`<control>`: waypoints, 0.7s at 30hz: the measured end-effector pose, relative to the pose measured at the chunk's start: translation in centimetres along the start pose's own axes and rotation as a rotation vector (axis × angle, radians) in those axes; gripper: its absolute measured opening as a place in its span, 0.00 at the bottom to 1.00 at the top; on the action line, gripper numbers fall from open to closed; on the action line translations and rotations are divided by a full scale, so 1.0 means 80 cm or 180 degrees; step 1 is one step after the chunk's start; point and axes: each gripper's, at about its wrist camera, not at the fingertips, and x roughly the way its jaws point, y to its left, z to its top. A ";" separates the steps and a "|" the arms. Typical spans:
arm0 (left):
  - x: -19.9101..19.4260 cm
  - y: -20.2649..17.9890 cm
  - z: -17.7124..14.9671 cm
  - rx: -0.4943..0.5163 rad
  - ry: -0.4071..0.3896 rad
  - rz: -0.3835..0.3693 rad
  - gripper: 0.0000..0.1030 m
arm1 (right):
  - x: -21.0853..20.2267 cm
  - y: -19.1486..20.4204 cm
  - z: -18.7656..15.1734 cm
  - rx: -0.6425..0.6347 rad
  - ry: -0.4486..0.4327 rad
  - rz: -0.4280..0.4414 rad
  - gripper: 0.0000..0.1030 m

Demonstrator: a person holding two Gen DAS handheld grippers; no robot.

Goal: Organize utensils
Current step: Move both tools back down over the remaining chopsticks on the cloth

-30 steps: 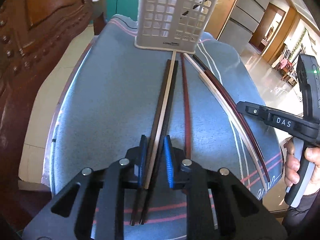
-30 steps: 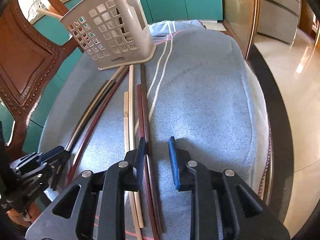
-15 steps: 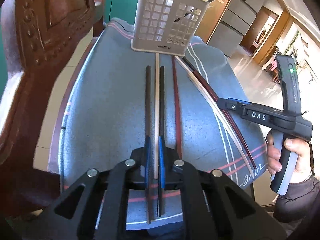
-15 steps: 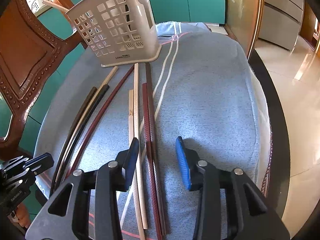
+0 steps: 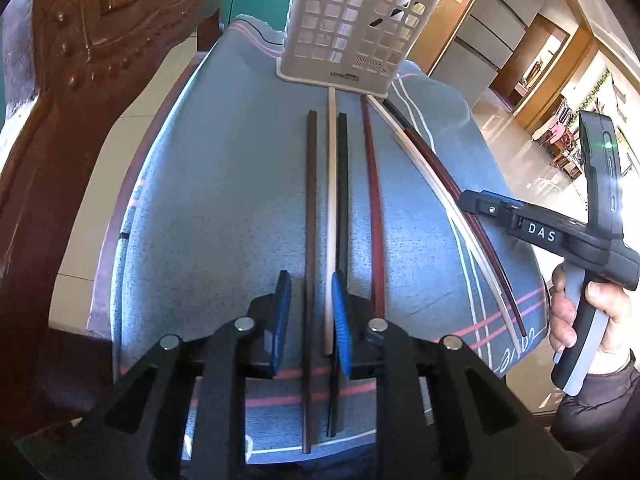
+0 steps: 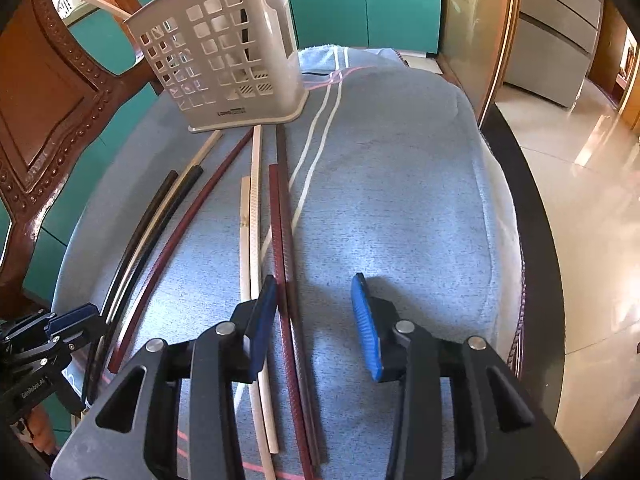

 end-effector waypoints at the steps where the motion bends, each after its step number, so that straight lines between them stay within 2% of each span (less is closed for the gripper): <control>1: 0.000 -0.001 0.000 0.0012 -0.0004 0.0009 0.21 | 0.000 0.001 0.000 0.0001 -0.0003 -0.0039 0.37; 4: 0.000 0.000 -0.001 0.0021 -0.0009 0.0009 0.22 | 0.001 -0.001 0.002 0.0044 -0.0009 -0.0129 0.38; 7: 0.001 0.001 -0.002 0.0018 -0.0011 -0.0001 0.22 | 0.001 -0.007 0.003 0.0126 0.0004 -0.0107 0.38; 13: 0.001 0.000 -0.003 0.0039 -0.0025 0.0007 0.22 | -0.001 -0.007 -0.002 0.0040 0.0007 -0.0094 0.38; 16: 0.000 0.001 -0.003 0.0027 -0.0026 -0.0005 0.22 | -0.011 -0.004 -0.002 0.0076 -0.0123 0.0145 0.38; 21: 0.000 0.001 -0.003 0.0033 -0.0027 0.0010 0.22 | -0.013 0.031 0.003 -0.0167 -0.0119 0.0453 0.38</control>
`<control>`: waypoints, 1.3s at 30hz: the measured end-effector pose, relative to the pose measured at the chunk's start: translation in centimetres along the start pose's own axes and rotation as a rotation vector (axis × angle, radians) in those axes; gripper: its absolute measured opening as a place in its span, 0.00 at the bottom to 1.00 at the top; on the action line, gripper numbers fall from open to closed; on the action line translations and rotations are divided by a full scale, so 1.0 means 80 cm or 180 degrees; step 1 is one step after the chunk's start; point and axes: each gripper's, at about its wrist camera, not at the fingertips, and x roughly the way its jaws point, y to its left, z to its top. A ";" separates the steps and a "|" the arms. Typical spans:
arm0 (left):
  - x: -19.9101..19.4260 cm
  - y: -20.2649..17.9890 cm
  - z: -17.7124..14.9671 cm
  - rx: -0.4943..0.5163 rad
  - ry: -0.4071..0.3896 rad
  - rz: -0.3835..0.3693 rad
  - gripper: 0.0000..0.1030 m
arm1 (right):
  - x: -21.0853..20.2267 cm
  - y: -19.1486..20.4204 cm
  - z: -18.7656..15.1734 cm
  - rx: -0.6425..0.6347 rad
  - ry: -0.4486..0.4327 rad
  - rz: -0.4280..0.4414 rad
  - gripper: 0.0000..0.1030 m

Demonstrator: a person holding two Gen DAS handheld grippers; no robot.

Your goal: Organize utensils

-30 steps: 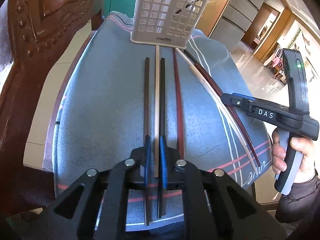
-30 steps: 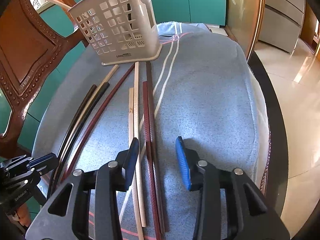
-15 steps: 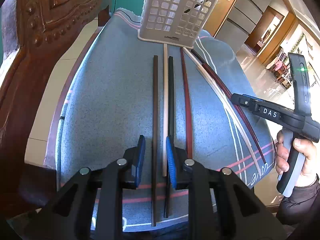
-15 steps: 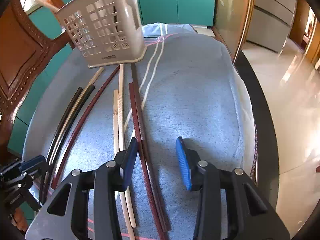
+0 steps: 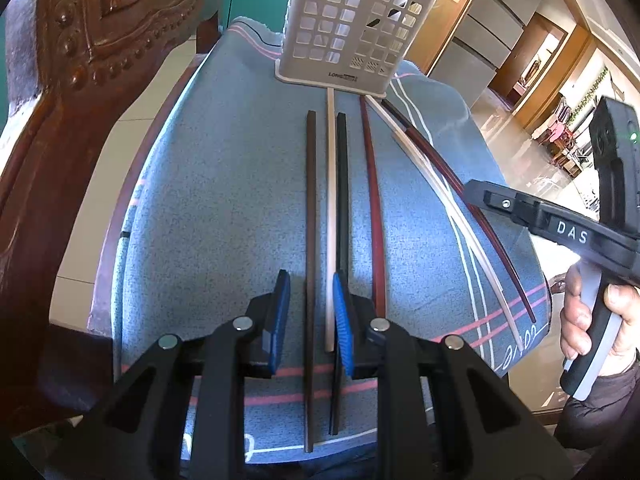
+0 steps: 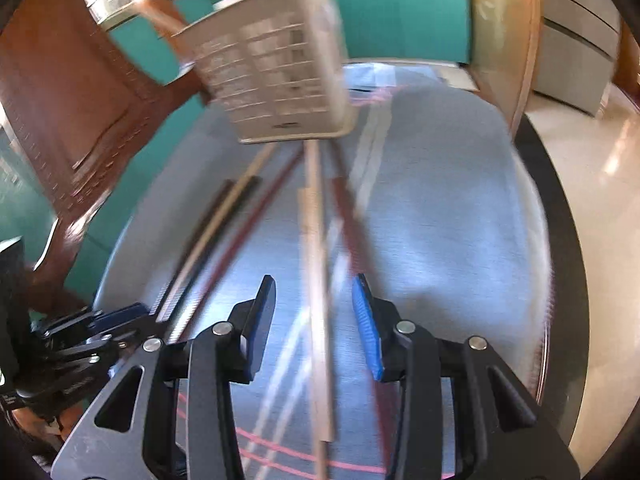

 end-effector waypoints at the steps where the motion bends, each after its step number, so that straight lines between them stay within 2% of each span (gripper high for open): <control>1: 0.000 -0.001 0.000 0.0009 -0.0002 0.0009 0.22 | 0.004 0.010 0.001 -0.0095 0.0020 0.0003 0.38; 5: -0.001 0.000 -0.001 0.0010 -0.0005 0.0013 0.22 | 0.024 0.037 0.008 -0.0210 0.0167 0.0099 0.38; 10: -0.001 -0.003 -0.001 0.0054 -0.0011 0.0046 0.23 | 0.042 0.057 0.019 -0.0123 0.0280 0.0454 0.38; 13: -0.001 -0.004 -0.001 0.0064 -0.0016 0.0047 0.23 | 0.062 0.070 0.029 -0.0156 0.0363 0.0345 0.37; 14: -0.001 -0.003 -0.001 0.0060 -0.0016 0.0041 0.23 | 0.070 0.074 0.031 -0.0193 0.0426 0.0263 0.35; 16: -0.002 -0.002 -0.002 0.0055 -0.0018 0.0030 0.23 | 0.073 0.082 0.031 -0.0311 0.0456 0.0145 0.25; 17: -0.002 -0.002 -0.002 0.0053 -0.0020 0.0025 0.23 | 0.072 0.082 0.031 -0.0348 0.0466 0.0133 0.22; 18: -0.002 -0.002 -0.002 0.0050 -0.0023 0.0020 0.24 | 0.070 0.080 0.029 -0.0358 0.0492 0.0167 0.14; 20: -0.002 -0.002 -0.002 0.0055 -0.0024 0.0021 0.24 | 0.065 0.072 0.025 -0.0373 0.0534 0.0254 0.12; 23: -0.002 -0.002 -0.002 0.0062 -0.0034 0.0015 0.24 | 0.050 0.049 0.016 -0.0315 0.0521 0.0231 0.08; 25: -0.002 -0.002 -0.002 0.0060 -0.0037 0.0008 0.24 | 0.041 0.040 0.013 -0.0289 0.0472 0.0202 0.00; 29: -0.002 -0.002 -0.003 0.0058 -0.0039 0.0005 0.24 | 0.000 0.007 0.013 -0.0070 0.0233 0.0256 0.01; 31: -0.002 -0.003 -0.003 0.0059 -0.0039 0.0000 0.25 | -0.013 0.004 0.015 -0.0207 0.0122 0.0066 0.01; 33: -0.002 -0.003 -0.003 0.0058 -0.0040 0.0002 0.25 | -0.012 0.012 0.011 -0.0408 0.0242 -0.0104 0.01; 35: -0.002 -0.003 -0.003 0.0057 -0.0037 0.0004 0.25 | -0.010 0.023 0.002 -0.0434 0.0352 -0.0060 0.07; 37: -0.002 -0.002 -0.003 0.0055 -0.0040 -0.0003 0.26 | -0.007 0.035 -0.012 -0.0484 0.0441 0.0063 0.18; 39: -0.002 -0.004 -0.004 0.0064 -0.0043 0.0002 0.27 | -0.001 0.046 -0.024 -0.0516 0.0461 0.0035 0.24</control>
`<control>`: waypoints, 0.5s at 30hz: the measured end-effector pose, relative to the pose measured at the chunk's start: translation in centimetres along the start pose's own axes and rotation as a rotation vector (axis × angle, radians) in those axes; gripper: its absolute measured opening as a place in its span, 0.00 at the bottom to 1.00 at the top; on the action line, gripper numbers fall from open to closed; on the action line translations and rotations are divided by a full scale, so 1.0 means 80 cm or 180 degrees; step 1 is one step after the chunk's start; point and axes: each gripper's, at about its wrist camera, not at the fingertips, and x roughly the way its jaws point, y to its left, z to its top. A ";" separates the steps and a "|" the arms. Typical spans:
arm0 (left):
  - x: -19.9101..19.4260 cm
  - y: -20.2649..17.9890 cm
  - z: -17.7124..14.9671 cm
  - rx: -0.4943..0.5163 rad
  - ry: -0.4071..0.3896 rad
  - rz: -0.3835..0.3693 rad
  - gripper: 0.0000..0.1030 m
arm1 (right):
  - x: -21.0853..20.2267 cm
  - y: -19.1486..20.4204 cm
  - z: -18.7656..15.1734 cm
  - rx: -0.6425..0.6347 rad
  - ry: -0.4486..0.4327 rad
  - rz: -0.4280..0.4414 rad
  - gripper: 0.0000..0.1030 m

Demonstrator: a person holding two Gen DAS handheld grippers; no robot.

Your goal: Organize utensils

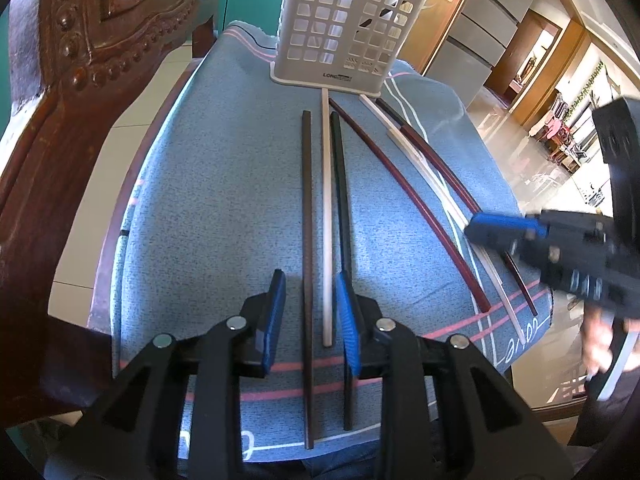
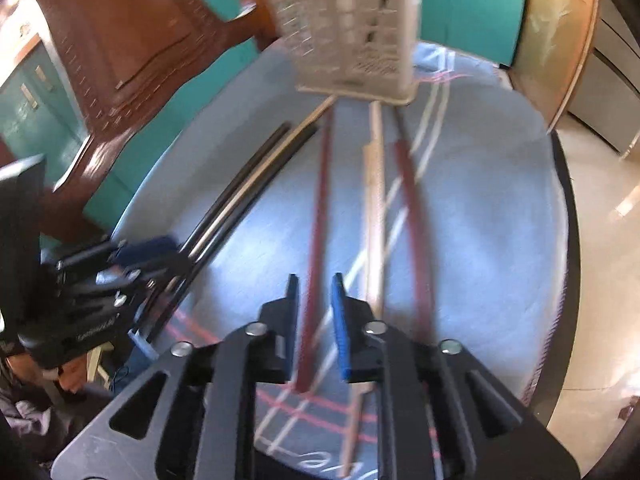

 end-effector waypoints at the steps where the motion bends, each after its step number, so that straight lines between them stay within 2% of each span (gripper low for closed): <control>1: 0.000 -0.001 0.000 0.0009 0.0000 0.0006 0.27 | 0.007 0.005 -0.003 -0.0008 0.0039 -0.0056 0.28; 4: 0.000 -0.001 0.000 0.0014 0.0003 0.0007 0.27 | 0.021 0.015 -0.013 -0.0131 0.0031 -0.0332 0.26; 5: 0.000 -0.001 0.000 0.0014 0.0001 0.0005 0.27 | 0.023 0.018 -0.012 -0.0159 0.0017 -0.0369 0.19; 6: 0.000 -0.001 0.001 0.0012 0.0001 0.0003 0.27 | 0.022 0.017 -0.010 -0.0126 0.0031 -0.0302 0.07; 9: 0.000 -0.001 0.001 0.0009 0.0003 -0.0004 0.27 | 0.011 0.008 -0.005 -0.0110 -0.0057 -0.0233 0.06; 15: 0.000 0.000 0.001 0.0000 0.0000 -0.0031 0.28 | -0.035 0.003 -0.007 -0.0600 -0.0257 -0.0488 0.06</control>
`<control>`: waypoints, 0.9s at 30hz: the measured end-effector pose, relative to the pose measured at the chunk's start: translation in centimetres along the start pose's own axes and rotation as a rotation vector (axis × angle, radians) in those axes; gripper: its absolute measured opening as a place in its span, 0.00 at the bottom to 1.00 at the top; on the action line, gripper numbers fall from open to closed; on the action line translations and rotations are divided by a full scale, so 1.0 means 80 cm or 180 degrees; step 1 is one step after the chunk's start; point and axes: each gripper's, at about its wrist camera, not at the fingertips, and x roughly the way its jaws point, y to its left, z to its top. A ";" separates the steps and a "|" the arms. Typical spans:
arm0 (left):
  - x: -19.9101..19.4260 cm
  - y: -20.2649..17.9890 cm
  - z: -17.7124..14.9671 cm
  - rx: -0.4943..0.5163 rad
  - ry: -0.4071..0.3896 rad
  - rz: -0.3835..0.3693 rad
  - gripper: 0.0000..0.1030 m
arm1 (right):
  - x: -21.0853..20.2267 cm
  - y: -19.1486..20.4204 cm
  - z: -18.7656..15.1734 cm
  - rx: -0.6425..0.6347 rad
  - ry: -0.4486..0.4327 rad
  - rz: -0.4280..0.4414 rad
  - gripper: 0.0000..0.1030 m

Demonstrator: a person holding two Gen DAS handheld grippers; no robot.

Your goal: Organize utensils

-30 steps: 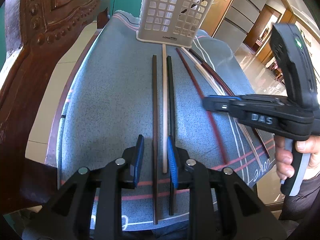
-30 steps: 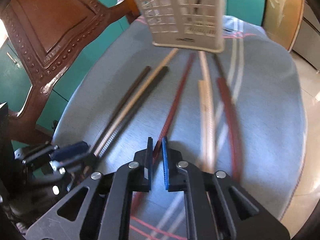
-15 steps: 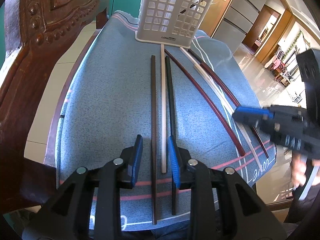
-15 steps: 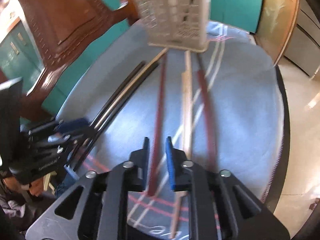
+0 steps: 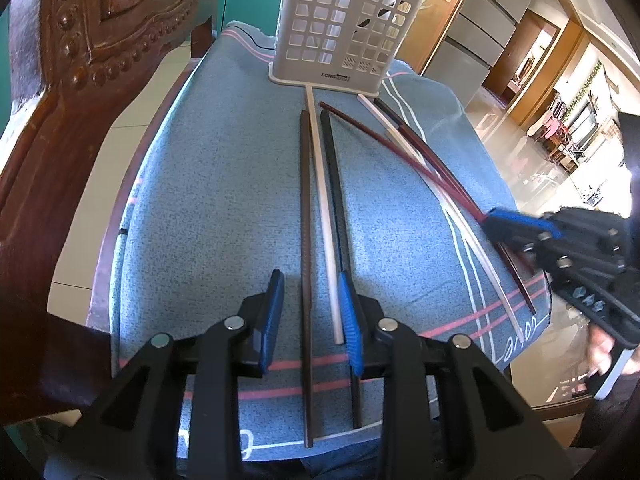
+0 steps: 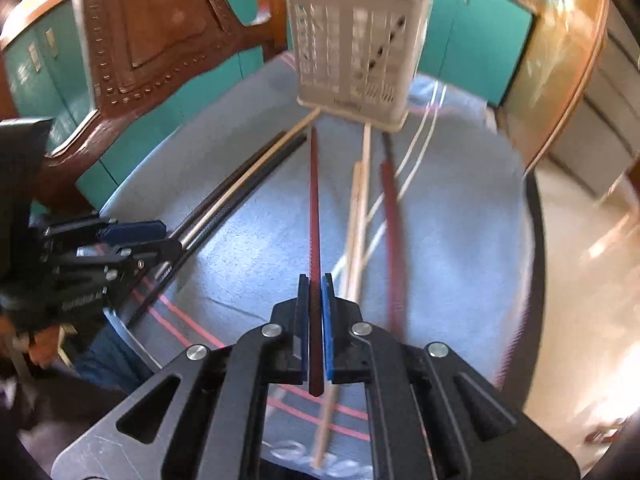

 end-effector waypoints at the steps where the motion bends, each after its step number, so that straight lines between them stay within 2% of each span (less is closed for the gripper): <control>1: 0.000 0.000 0.000 -0.0001 0.0001 -0.0002 0.28 | -0.006 -0.004 -0.005 -0.0051 0.0018 -0.0029 0.06; 5: -0.001 0.002 -0.001 -0.0015 -0.0001 -0.0025 0.29 | -0.025 -0.026 -0.024 -0.0270 0.0060 0.0090 0.06; 8: 0.000 0.000 0.000 0.0012 0.0000 -0.0025 0.32 | -0.009 -0.044 -0.029 -0.0439 0.0095 -0.0107 0.06; 12: 0.001 -0.007 -0.001 0.0087 0.0002 0.0012 0.37 | 0.018 -0.093 -0.010 -0.0045 -0.0046 -0.0360 0.06; 16: 0.001 -0.008 -0.001 0.0094 0.0010 0.0013 0.38 | 0.027 -0.123 -0.003 0.0391 -0.0135 0.0120 0.07; 20: 0.001 -0.008 -0.001 0.0104 0.0012 0.0013 0.39 | 0.048 -0.127 -0.009 0.0607 -0.0030 0.0491 0.07; 21: 0.001 -0.009 0.000 0.0111 0.0012 0.0015 0.40 | 0.051 -0.132 -0.013 0.0761 -0.0054 0.0672 0.07; 23: 0.001 -0.010 -0.001 0.0118 0.0010 0.0019 0.40 | 0.041 -0.134 -0.020 0.0959 -0.0152 0.0845 0.07; 27: 0.001 -0.011 -0.002 0.0122 0.0013 0.0020 0.41 | 0.020 -0.138 -0.030 0.1231 -0.0259 0.1393 0.08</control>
